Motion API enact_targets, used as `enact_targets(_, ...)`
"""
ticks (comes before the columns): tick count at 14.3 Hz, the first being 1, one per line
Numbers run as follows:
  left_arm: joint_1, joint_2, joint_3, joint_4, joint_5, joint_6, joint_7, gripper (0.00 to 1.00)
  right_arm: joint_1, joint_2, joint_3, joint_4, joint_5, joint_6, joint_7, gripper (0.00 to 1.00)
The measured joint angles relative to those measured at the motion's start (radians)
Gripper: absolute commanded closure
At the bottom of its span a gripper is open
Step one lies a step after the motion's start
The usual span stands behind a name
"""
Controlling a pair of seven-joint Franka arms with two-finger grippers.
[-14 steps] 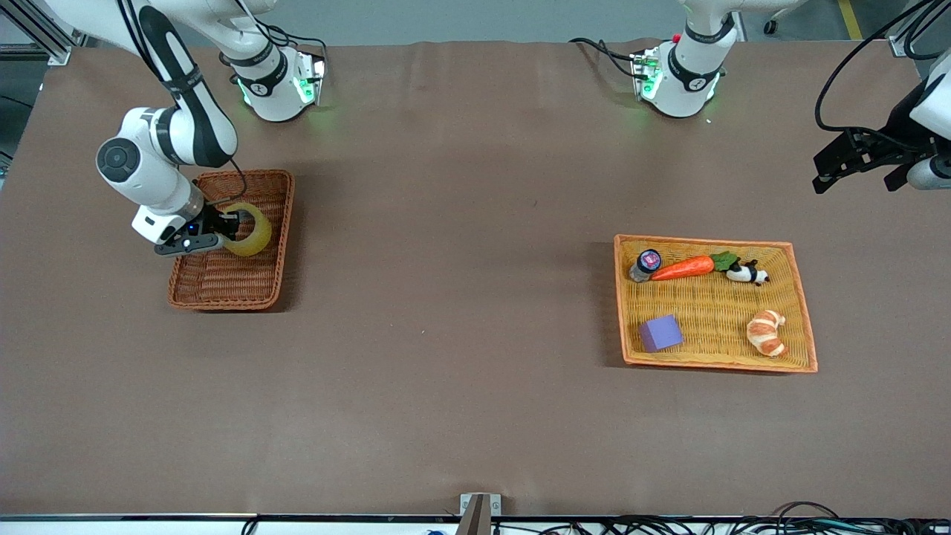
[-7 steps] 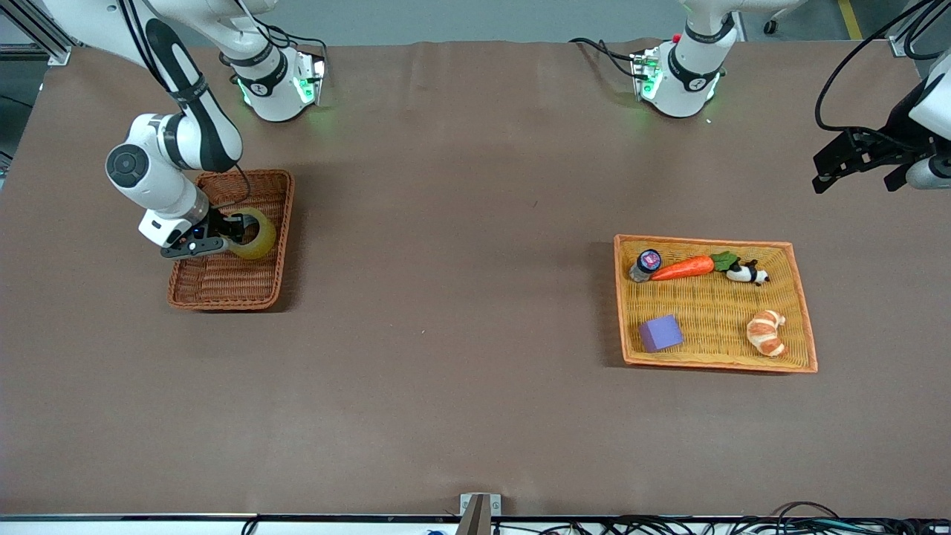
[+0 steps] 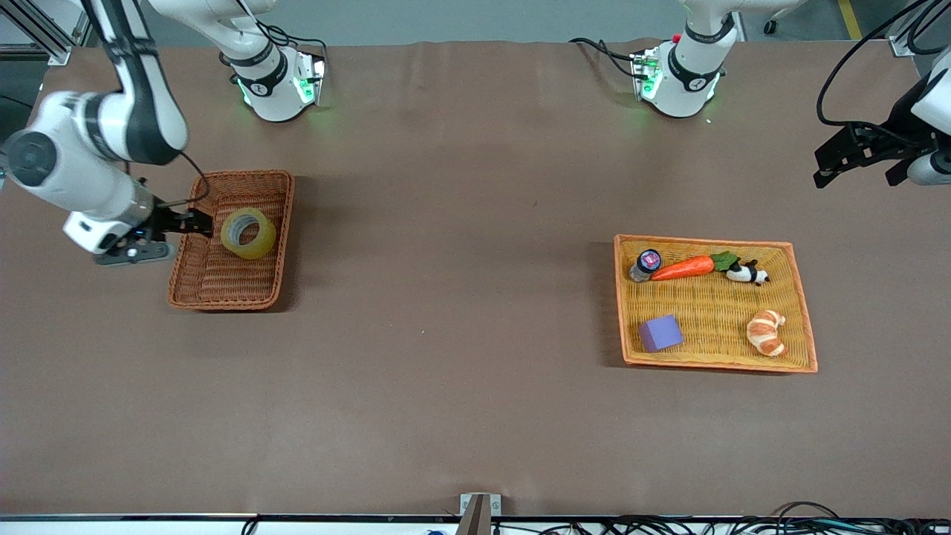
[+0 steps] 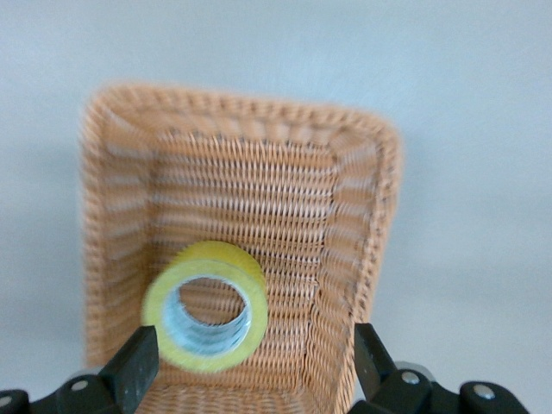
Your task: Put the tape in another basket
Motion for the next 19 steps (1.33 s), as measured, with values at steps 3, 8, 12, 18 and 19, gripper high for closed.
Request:
enact_targets(3,0.0,0.001,0.0,0.0,0.0,-0.002,0.0,0.0,-0.03,-0.01,0.103,0.201,0.001,-0.145,0.19,0.0)
enact_targets(8,0.0,0.003,0.0,0.0,0.0,-0.003,0.0,0.0,-0.086,-0.003,0.199,0.512,0.001,-0.359,0.376,0.0)
enact_targets(12,0.0,0.003,0.0,0.0,0.0,-0.003,0.0,0.0,-0.092,0.012,0.153,0.709,0.004,-0.548,0.368,0.0)
enact_targets(18,0.0,0.003,0.0,0.0,0.0,-0.003,0.0,0.0,-0.093,0.049,0.103,0.713,0.055,-0.576,0.317,0.0)
enact_targets(19,0.0,0.003,0.0,0.0,0.0,-0.003,0.0,0.0,-0.093,0.049,0.094,0.714,0.06,-0.576,0.313,0.0)
